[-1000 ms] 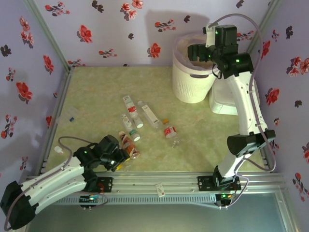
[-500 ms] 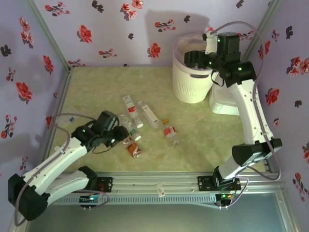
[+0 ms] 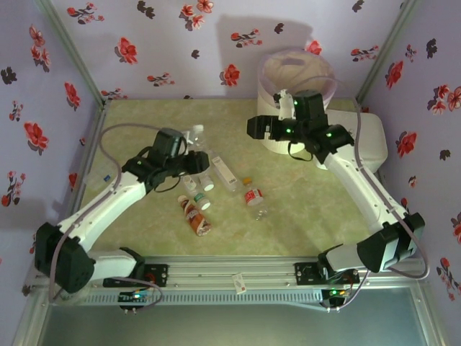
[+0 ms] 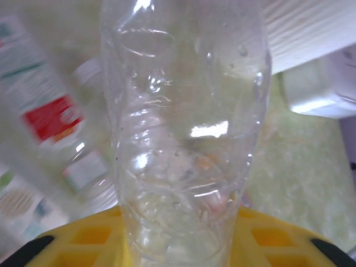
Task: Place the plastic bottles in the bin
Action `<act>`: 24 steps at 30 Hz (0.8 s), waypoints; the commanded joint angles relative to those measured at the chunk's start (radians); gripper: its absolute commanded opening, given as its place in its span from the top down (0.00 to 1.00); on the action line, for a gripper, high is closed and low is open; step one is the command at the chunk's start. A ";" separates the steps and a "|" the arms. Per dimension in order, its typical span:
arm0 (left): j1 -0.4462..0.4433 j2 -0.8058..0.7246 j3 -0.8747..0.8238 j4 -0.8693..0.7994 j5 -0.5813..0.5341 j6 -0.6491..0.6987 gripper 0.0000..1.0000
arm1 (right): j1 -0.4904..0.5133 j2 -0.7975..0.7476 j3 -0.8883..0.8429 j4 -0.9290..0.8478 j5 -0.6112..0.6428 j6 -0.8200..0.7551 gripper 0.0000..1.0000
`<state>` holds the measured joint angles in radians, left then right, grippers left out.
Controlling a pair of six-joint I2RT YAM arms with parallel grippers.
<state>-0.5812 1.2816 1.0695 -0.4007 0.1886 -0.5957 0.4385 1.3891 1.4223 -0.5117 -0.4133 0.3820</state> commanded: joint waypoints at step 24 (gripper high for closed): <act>0.004 0.040 0.023 0.258 0.347 0.210 0.63 | 0.143 0.189 -0.046 0.417 -0.213 0.313 0.18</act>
<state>-0.5812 1.3334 1.0733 -0.1741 0.5098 -0.4099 0.5716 1.5749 1.3373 -0.1242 -0.6006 0.6765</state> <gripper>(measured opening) 0.368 0.835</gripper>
